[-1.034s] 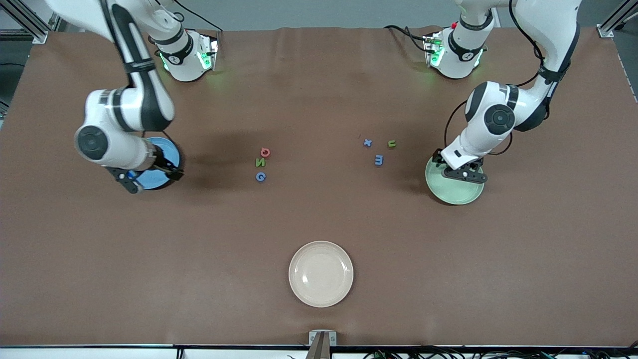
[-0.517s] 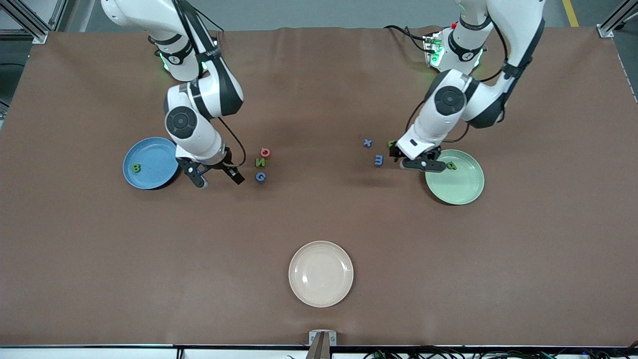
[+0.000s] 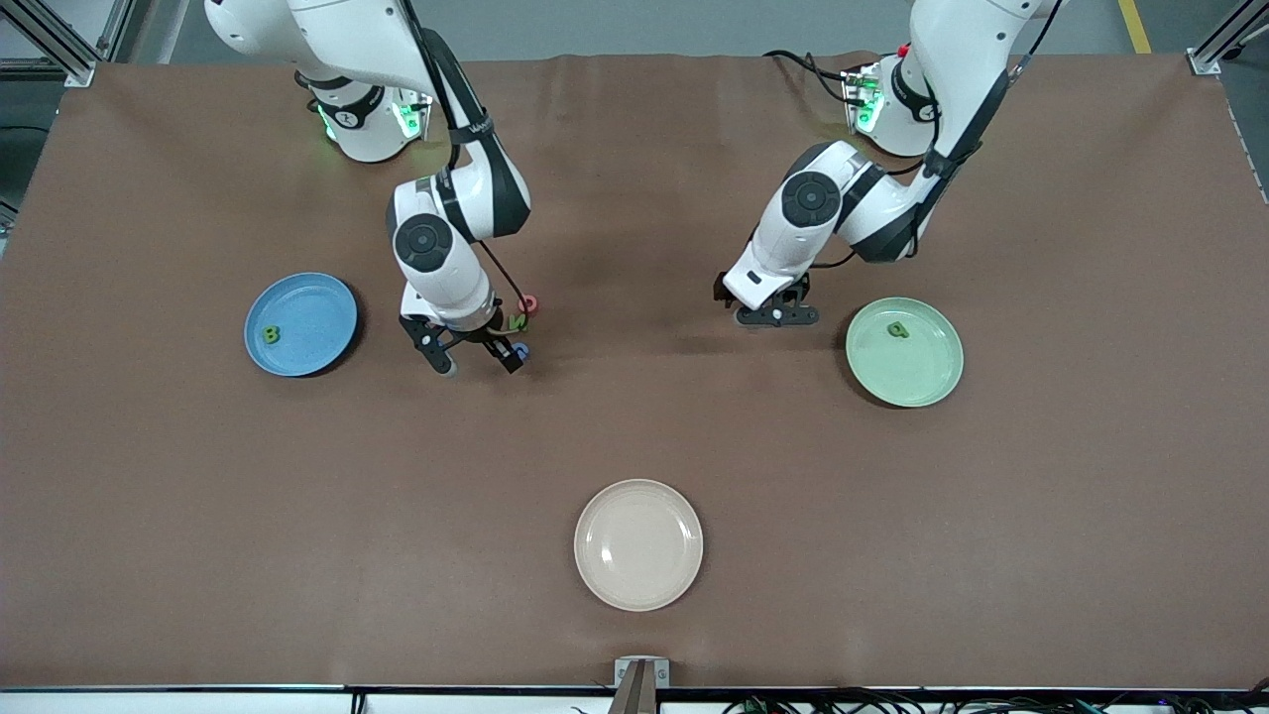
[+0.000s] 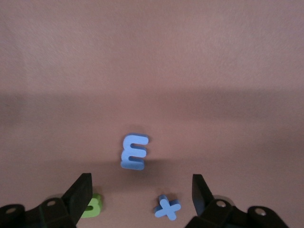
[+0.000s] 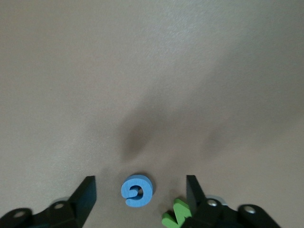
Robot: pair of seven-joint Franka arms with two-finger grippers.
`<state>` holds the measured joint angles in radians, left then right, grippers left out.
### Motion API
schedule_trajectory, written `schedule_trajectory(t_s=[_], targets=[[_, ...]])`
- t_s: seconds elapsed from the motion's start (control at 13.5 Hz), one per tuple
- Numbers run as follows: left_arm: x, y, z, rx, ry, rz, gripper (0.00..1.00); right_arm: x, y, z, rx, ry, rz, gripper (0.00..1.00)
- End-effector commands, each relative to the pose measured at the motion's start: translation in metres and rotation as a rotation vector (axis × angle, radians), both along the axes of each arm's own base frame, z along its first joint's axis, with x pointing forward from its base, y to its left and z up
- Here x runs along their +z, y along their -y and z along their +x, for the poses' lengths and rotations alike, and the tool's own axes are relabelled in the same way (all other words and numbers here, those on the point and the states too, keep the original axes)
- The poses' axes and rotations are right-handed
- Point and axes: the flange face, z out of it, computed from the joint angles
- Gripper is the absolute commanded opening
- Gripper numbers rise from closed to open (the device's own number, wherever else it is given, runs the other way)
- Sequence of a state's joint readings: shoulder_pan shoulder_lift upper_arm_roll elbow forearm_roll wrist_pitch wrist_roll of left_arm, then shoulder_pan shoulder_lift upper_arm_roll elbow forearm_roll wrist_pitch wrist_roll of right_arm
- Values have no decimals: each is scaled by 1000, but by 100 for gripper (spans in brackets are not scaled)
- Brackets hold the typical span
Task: Sort uppercase to blue plate, lowercase to green plate
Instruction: 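Grasp the blue m with the left gripper while the right gripper grasps C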
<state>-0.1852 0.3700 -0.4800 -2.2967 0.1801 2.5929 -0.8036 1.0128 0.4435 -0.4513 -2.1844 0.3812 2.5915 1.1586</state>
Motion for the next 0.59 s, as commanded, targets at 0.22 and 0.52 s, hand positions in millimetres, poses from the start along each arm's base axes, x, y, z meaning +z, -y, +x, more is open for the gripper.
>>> schedule_trajectory(t_s=[0.22, 0.52], targets=[[-30, 10, -1, 19, 5, 50, 89, -20, -21, 1, -33, 11, 23, 61], [-37, 13, 3, 7, 8, 51, 81, -29, -25, -3, -24, 20, 10, 62]])
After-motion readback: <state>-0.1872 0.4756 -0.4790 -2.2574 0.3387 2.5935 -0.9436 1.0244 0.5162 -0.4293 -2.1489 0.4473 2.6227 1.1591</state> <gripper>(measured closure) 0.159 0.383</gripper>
